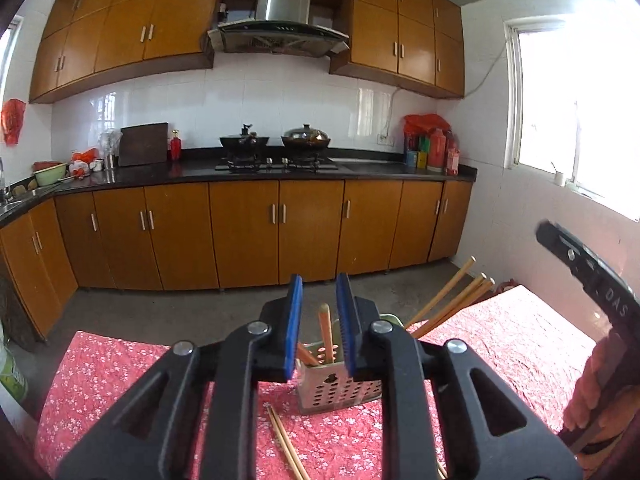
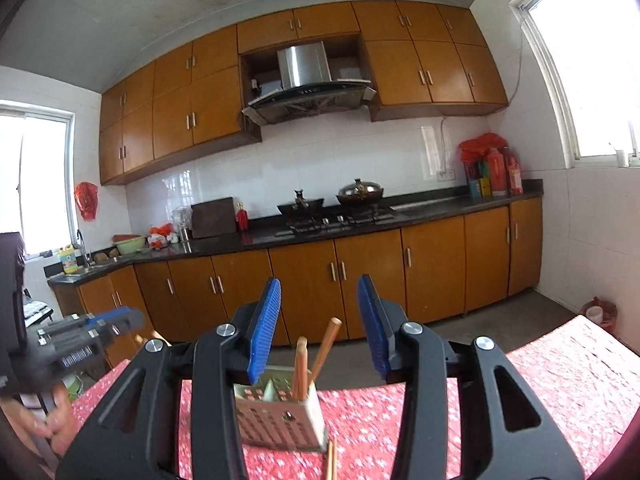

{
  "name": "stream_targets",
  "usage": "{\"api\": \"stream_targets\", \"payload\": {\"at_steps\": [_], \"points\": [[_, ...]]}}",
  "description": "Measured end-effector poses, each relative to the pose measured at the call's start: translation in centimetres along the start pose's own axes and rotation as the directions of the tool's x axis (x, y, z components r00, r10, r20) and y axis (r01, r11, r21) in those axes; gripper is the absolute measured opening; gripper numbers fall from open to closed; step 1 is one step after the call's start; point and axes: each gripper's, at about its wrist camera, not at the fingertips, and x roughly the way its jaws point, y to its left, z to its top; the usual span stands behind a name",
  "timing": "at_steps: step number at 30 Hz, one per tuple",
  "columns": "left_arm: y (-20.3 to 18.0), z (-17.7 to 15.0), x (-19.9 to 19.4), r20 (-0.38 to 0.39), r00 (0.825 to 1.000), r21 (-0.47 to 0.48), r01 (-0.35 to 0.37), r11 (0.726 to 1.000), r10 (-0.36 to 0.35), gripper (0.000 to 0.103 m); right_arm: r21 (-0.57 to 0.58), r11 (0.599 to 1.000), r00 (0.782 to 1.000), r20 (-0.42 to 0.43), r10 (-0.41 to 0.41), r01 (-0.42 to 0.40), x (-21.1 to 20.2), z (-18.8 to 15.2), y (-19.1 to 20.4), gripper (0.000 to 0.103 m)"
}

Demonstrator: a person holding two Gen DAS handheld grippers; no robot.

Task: Organize utensils
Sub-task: 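Open both grippers to drop the chopsticks into the holder, then lower both grippers to the table and grasp one chopstick each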

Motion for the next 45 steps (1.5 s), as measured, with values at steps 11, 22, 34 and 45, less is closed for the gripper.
{"api": "stream_targets", "payload": {"at_steps": [11, 22, 34, 45], "points": [[3.7, -7.9, -6.1, -0.056, 0.978, 0.043, -0.2, 0.979, 0.202, 0.027, -0.191, 0.98, 0.919, -0.375, -0.121, 0.051, -2.0, -10.8, -2.2, 0.042], [4.9, -19.1, -4.4, -0.319, 0.932, -0.042, -0.195, 0.98, 0.172, 0.027, -0.087, 0.996, 0.745, -0.666, -0.032, -0.036, -0.3, -20.0, -0.3, 0.019], [3.0, -21.0, -2.4, -0.39, 0.915, -0.063, -0.141, 0.988, 0.105, 0.027, -0.091, 0.995, 0.715, -0.698, -0.038, -0.035, 1.0, -21.3, -0.3, 0.014], [1.1, -21.7, -0.7, -0.438, 0.899, -0.087, -0.029, 0.996, -0.012, 0.025, -0.108, 0.993, 0.709, -0.696, -0.114, 0.054, 2.2, -21.6, -1.5, 0.008]]}}
